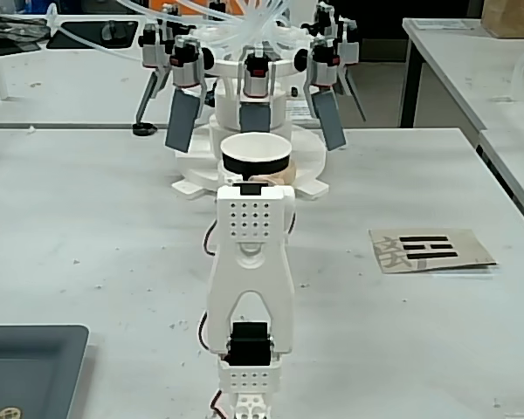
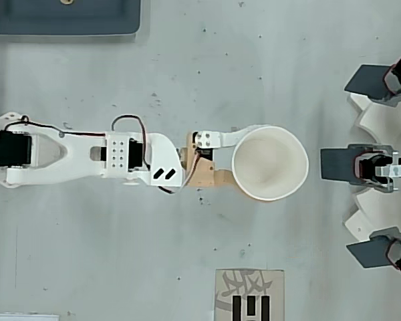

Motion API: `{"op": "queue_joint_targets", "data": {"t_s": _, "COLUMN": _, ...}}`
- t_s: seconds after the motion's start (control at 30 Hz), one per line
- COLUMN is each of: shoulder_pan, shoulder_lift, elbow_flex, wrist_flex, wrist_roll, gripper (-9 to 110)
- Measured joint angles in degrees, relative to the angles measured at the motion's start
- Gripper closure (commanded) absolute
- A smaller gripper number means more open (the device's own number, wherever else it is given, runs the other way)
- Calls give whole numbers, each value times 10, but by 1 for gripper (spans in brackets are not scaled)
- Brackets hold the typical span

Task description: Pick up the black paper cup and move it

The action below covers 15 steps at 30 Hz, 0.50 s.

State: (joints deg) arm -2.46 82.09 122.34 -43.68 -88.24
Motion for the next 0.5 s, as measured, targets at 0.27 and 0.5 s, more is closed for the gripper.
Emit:
{"op": "queue_joint_targets", "data": {"t_s": 0.27, "shoulder_pan": 0, "shoulder_lift": -13, "elbow_flex": -31, "wrist_flex": 6, "wrist_roll": 0, "gripper": 92}}
{"op": "queue_joint_targets", "data": {"t_s": 0.5, "shoulder_pan": 0, "shoulder_lift": -13, "elbow_flex": -33, "wrist_flex": 6, "wrist_roll": 0, "gripper": 92}}
